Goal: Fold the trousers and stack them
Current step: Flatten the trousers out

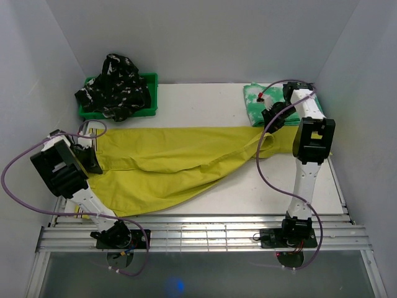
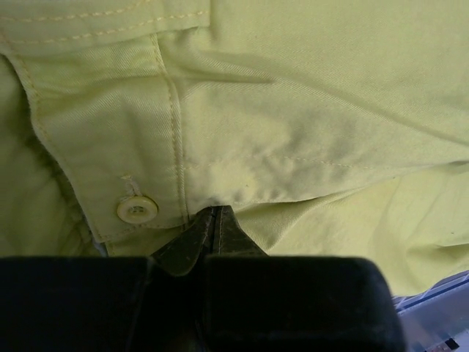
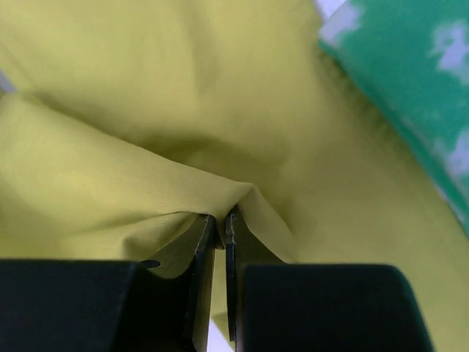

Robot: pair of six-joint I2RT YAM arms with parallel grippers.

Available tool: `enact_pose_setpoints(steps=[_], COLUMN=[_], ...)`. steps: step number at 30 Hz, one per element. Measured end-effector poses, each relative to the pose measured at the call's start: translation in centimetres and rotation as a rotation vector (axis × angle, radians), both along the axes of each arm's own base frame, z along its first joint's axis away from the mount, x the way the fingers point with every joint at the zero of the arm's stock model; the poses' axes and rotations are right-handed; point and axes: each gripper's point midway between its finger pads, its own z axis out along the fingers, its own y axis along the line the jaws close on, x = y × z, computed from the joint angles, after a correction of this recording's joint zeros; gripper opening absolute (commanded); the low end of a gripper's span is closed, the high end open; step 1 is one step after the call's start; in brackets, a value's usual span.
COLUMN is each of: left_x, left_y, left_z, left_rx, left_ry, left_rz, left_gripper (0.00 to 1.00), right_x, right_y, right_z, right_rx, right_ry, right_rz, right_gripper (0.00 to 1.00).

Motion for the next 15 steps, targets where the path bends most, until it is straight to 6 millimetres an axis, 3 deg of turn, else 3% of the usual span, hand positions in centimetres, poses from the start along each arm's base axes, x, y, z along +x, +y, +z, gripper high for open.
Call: enact_pose_setpoints(steps=[3, 5, 6, 7, 11, 13, 15], left_x=[0.1, 0.3, 0.5, 0.5, 0.8, 0.7, 0.7], left_y=[0.1, 0.2, 0.3, 0.3, 0.4, 0.4, 0.4], left_z=[0.0, 0.0, 0.0, 0.0, 0.0, 0.0, 0.0], left_rx=[-0.002, -0.003, -0.004, -0.006, -0.011, -0.015, -0.016], left_ry=[0.005, 0.007, 0.009, 0.01, 0.017, 0.023, 0.026], left_rz=[0.015, 0.023, 0.029, 0.032, 0.047, 0.053, 0.056], left_gripper=[0.09, 0.08, 0.08, 0.09, 0.09, 0.09, 0.09], right_x=[1.6, 2.1, 2.3, 2.7, 4.0, 4.4, 4.3], right_y=[1.1, 2.1, 2.6, 3.2, 4.4, 4.1, 2.8], right_z=[-1.8, -2.2, -2.3, -2.3, -2.0, -1.1, 0.2], right_rx=[-0.019, -0.042, -0.052, -0.064, -0.103, -0.126, -0.151], right_ry=[0.034, 0.034, 0.027, 0.014, -0.048, -0.087, -0.117], right_rz=[-0.047, -0.069, -0.082, -0.095, -0.122, -0.147, -0.179], right_gripper=[0.08, 0.2, 0.34, 0.41, 0.62, 0.72, 0.72])
